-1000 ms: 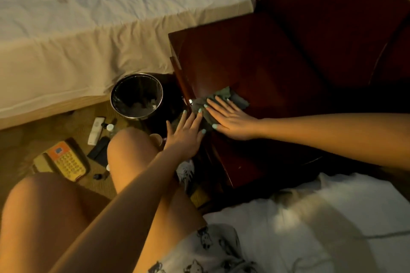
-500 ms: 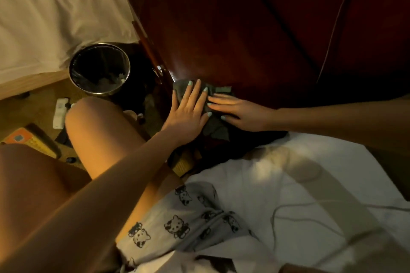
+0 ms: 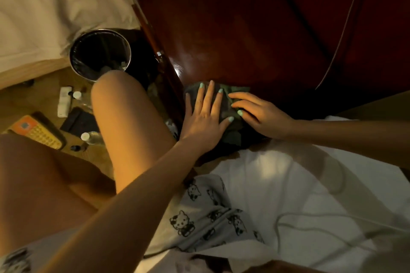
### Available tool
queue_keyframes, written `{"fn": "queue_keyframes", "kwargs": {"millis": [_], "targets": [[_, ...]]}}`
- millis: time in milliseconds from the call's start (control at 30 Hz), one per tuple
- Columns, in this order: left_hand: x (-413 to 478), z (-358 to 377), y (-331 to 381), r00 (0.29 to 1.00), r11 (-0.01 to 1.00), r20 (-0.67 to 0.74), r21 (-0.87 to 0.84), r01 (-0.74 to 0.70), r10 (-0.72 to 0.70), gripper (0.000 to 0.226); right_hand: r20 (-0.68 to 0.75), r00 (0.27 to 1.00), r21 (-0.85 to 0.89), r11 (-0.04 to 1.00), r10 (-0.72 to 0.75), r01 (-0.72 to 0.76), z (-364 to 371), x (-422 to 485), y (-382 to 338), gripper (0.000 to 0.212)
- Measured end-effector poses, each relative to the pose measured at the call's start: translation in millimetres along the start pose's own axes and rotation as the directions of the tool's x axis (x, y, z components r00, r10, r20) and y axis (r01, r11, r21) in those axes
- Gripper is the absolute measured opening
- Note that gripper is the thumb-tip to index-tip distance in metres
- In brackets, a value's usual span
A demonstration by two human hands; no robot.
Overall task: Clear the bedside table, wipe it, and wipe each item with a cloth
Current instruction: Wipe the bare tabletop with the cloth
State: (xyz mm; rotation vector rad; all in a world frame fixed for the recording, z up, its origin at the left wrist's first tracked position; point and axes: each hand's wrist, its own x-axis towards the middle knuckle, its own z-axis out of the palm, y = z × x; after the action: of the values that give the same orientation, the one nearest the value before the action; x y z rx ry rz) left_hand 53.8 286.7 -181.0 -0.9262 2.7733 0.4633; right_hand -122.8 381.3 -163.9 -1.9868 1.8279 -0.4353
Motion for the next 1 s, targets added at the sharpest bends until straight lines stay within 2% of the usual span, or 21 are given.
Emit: {"fn": "queue_keyframes", "kwargs": {"millis": [67, 233, 367, 467, 767, 1000], "targets": [[13.1, -8.7, -6.7, 1.000, 1.000, 0.011, 0.026, 0.002, -0.002, 0.072, 0.030, 0.999, -0.082, 0.996, -0.039, 0.041, -0.3, 5.3, 9.0, 0.042], [55.9, -34.6, -48.3, 0.994, 0.994, 0.087, 0.085, -0.071, 0.063, 0.073, 0.173, 0.984, -0.177, 0.984, 0.042, -0.011, -4.8, 40.0, 18.6, 0.067], [92.5, -53.5, -76.3, 0.990, 0.997, 0.140, 0.062, -0.035, 0.026, 0.073, 0.230, 0.965, -0.139, 0.986, 0.126, -0.096, -11.6, 98.2, 24.4, 0.059], [121.1, -64.0, -97.4, 0.994, 0.998, 0.096, 0.053, 0.041, -0.046, 0.070, 0.246, 0.963, -0.114, 0.990, 0.111, -0.085, -25.3, 148.9, 37.7, 0.055], [218.2, -108.6, -185.9, 0.975, 0.976, -0.041, -0.036, 0.215, -0.217, 0.063, 0.237, 0.967, -0.267, 0.963, 0.093, -0.027, -45.3, 310.4, 65.4, 0.056], [281.7, -131.5, -228.0, 0.941, 0.953, -0.152, -0.077, 0.292, -0.301, 0.064, 0.273, 0.961, -0.232, 0.972, 0.032, 0.033, -67.9, 407.4, 92.2, 0.055]]}}
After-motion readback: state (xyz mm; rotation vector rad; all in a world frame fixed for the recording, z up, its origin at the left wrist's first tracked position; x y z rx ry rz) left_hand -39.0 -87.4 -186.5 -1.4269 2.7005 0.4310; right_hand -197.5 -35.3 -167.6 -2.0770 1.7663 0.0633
